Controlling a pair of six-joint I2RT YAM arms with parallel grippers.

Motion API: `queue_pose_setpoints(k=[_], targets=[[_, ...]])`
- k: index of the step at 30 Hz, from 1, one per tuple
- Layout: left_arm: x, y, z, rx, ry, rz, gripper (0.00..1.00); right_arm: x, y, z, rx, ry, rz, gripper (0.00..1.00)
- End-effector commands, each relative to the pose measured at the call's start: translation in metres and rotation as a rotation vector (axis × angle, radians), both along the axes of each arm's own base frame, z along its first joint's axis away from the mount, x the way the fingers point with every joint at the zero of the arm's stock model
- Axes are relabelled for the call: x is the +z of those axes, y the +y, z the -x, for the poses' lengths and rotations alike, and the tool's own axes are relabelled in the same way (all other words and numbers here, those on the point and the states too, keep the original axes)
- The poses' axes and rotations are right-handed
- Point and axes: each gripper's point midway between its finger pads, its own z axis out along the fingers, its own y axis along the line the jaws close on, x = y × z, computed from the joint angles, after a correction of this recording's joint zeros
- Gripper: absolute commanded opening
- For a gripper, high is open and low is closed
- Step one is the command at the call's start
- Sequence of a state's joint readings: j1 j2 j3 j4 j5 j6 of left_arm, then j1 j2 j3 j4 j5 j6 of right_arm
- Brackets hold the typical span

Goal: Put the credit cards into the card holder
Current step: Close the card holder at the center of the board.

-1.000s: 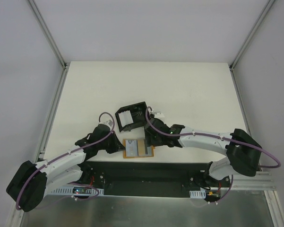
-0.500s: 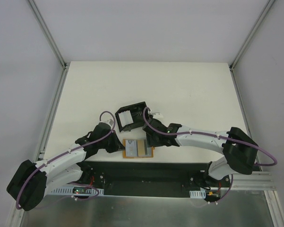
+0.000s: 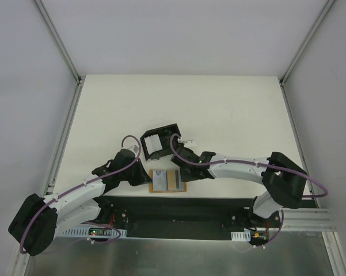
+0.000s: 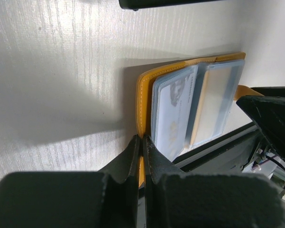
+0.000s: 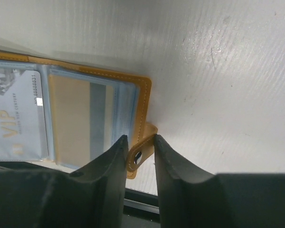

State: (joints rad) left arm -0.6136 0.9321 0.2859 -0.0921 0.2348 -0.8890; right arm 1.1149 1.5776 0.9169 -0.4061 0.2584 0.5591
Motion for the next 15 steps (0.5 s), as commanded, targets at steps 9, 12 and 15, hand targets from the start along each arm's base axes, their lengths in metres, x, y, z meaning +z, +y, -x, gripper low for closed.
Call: queue_pose_setpoints(k=[9,12,15], targets=[[0.027,-0.006,-0.013,-0.045,-0.065,-0.015,0.00,0.019,-0.011,-0.002,-0.057,-0.083,-0.097,0.12],[0.037,-0.011,-0.017,-0.064,-0.081,-0.032,0.00,0.015,-0.004,-0.002,-0.070,-0.097,-0.182,0.10],[0.044,-0.024,-0.017,-0.105,-0.084,-0.038,0.00,0.014,-0.001,-0.002,-0.090,-0.111,-0.254,0.08]])
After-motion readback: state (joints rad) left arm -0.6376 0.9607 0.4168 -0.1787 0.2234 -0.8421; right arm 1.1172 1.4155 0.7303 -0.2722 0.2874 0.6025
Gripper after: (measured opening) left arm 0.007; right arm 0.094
